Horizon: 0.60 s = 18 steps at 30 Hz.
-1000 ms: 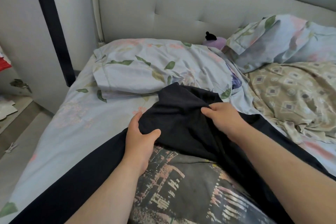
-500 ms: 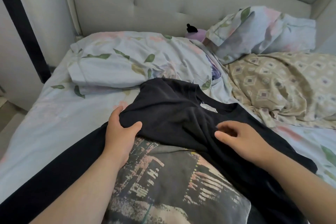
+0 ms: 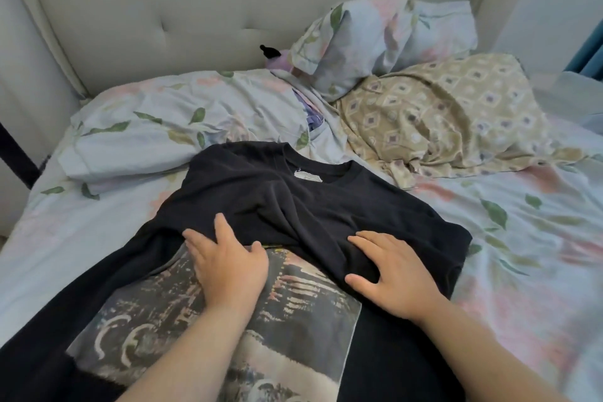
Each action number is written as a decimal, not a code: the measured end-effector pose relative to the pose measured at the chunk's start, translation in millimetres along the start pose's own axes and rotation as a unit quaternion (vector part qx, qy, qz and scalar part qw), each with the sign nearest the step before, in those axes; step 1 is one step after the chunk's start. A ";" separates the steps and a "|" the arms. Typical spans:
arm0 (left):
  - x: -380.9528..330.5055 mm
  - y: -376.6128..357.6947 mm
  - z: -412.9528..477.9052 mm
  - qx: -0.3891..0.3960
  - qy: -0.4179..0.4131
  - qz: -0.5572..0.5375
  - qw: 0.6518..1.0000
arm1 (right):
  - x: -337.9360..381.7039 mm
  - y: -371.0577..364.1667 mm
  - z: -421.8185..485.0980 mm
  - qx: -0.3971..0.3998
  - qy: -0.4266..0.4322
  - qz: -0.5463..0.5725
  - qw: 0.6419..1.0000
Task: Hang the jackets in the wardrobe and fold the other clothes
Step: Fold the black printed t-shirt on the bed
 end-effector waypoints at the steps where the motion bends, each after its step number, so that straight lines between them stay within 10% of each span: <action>1: -10.2 -10.6 -12.2 -0.006 -0.046 0.047 0.998 | -1.4 -0.7 -0.3 -0.007 0.001 0.006 1.000; 11: -14.0 -68.1 -31.3 0.008 -0.257 0.210 0.943 | -25.8 4.0 -20.4 -0.082 0.012 0.185 0.979; 18: -12.7 -66.6 -30.4 -0.006 -0.250 0.181 0.951 | -43.1 22.8 -42.2 0.039 0.073 0.004 0.997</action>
Point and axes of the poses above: each hand's wrist, its own z-axis towards the middle knuckle, its own y-axis out of the back of the hand, x = y × z, the point moved 4 cm from there along z, towards the middle knuckle, and after that the axes turned 2 degrees about -z, right-handed, at the moved point
